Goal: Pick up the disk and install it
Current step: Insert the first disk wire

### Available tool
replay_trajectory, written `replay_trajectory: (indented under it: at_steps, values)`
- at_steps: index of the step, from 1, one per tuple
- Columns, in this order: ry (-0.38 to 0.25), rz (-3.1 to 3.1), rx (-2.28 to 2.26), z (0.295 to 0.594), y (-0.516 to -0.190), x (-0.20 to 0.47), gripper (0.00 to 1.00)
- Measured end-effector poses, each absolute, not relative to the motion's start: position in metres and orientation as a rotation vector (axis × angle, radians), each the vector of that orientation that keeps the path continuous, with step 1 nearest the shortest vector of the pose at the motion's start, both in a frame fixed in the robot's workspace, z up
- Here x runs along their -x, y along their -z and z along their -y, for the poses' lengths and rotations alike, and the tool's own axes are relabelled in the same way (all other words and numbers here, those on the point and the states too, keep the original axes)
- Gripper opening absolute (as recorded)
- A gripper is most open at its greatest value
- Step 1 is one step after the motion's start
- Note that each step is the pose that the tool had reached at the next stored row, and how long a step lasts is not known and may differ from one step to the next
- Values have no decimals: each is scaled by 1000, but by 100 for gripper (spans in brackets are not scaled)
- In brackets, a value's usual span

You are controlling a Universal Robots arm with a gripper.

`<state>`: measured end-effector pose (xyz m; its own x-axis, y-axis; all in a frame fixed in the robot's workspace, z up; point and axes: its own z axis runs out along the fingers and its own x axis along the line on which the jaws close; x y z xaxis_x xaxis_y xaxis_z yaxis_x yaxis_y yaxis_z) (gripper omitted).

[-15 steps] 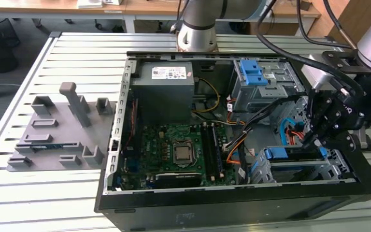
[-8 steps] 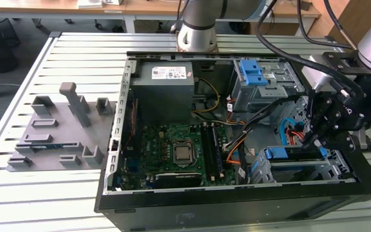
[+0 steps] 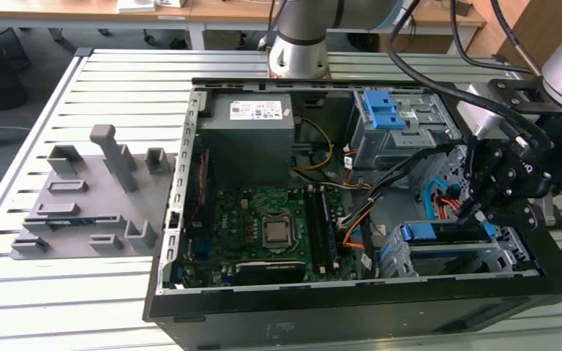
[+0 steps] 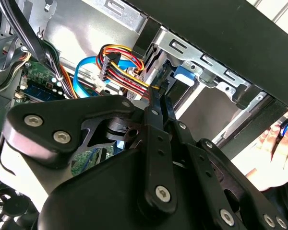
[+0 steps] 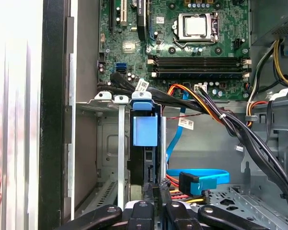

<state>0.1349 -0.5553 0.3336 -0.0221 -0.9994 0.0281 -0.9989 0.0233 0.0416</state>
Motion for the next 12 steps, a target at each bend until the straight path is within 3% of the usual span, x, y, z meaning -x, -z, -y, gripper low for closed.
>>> replay_trajectory:
  at_steps: [12]
  values:
    - [16, 2214, -2159, 557, -335, -135, 16]
